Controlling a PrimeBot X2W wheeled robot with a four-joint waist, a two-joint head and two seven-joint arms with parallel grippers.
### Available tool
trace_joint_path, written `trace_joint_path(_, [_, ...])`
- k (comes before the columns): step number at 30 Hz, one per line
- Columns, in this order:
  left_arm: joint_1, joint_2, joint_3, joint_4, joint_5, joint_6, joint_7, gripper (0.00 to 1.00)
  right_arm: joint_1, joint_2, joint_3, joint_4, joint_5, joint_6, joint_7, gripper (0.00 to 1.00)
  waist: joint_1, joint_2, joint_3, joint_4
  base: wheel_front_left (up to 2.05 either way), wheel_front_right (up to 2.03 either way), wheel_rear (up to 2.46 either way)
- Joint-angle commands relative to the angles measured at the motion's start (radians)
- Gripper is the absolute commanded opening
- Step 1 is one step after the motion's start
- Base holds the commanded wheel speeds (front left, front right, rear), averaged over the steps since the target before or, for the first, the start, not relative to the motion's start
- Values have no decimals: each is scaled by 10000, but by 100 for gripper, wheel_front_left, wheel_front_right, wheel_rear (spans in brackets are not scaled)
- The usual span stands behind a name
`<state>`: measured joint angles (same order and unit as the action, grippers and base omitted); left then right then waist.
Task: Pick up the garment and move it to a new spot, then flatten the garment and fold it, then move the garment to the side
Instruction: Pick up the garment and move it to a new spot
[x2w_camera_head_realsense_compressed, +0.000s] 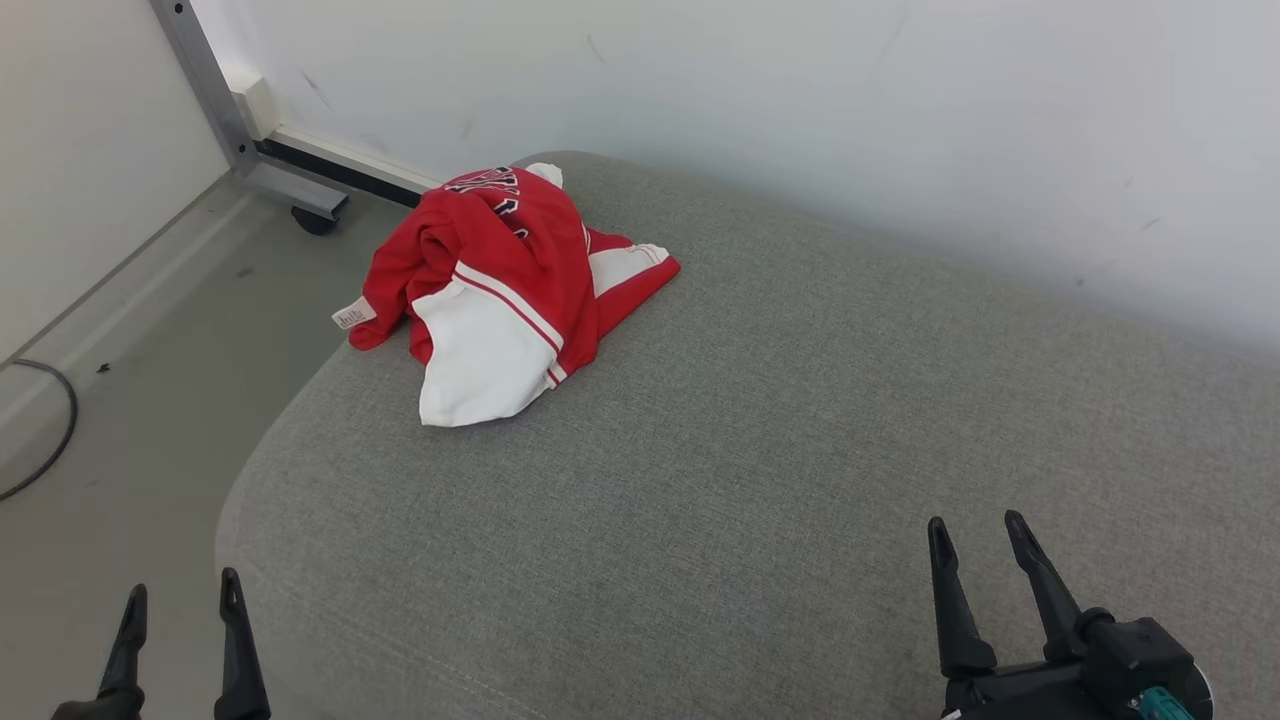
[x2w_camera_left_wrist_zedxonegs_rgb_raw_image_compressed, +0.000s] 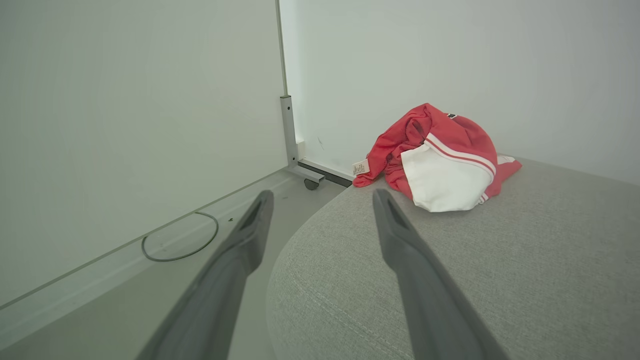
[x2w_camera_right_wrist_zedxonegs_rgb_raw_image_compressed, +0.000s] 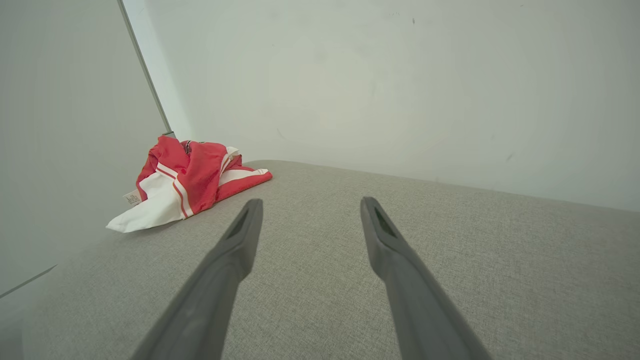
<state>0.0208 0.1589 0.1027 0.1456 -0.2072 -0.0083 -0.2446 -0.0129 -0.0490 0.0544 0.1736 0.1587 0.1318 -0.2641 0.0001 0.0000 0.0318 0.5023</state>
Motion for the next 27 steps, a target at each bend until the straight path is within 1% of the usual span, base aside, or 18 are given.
trace_joint_path(1, [104, 42, 27, -28, -42, 61, -33, 100, -72, -23, 12, 11, -22, -21, -7, 100, -1, 0, 1, -1, 0, 0, 0])
trace_joint_path(6, [119, 85, 67, -58, -82, 145, -25, 100, -90, -23, 47, 34, -2, -21, -7, 100, -1, 0, 19, -96, 0, 0, 0])
trace_joint_path(11, [-177, 35, 314, -110, -353, 244, -100, 100, -199, -25, -139, -30, -127, -21, -7, 100, -1, 0, 172, -427, 0, 0, 0])
trace_joint_path(13, [-394, 114, 416, -106, -463, 204, -101, 100, -238, -22, -236, -57, -194, -21, -7, 100, -1, 0, 285, -611, 0, 0, 0])
trace_joint_path(14, [-696, 206, 512, -82, -651, 101, -115, 100, -301, -23, -329, -93, -291, -21, -9, 100, -1, 0, 439, -832, 0, 0, 0])
trace_joint_path(17, [-1392, 495, 604, 54, -779, -83, -76, 100, -447, -23, -452, -157, -388, -21, -5, 100, -1, 0, 768, -1187, 0, 0, 0])
trace_joint_path(21, [-2582, 1010, 853, 363, -1095, -281, 17, 100, -724, -23, -636, -276, -495, -21, -5, 100, -1, 0, 1344, -1708, 0, 0, 0])
trace_joint_path(25, [-3842, 1604, 1050, 788, -1453, -573, 174, 100, -1038, -25, -878, -486, -696, -21, -2, 100, -1, 0, 2069, -2264, 0, 0, 0])
trace_joint_path(26, [-3842, 1604, 1050, 788, -1453, -573, 174, 100, -1038, -25, -878, -486, -696, -21, -2, 100, -1, 0, 2069, -2264, 0, 0, 0])
trace_joint_path(27, [-4141, 1801, 1080, 922, -1492, -639, 241, 100, -1137, -23, -938, -545, -726, -21, -2, 100, -1, 0, 2277, -2407, 0, 0, 0])
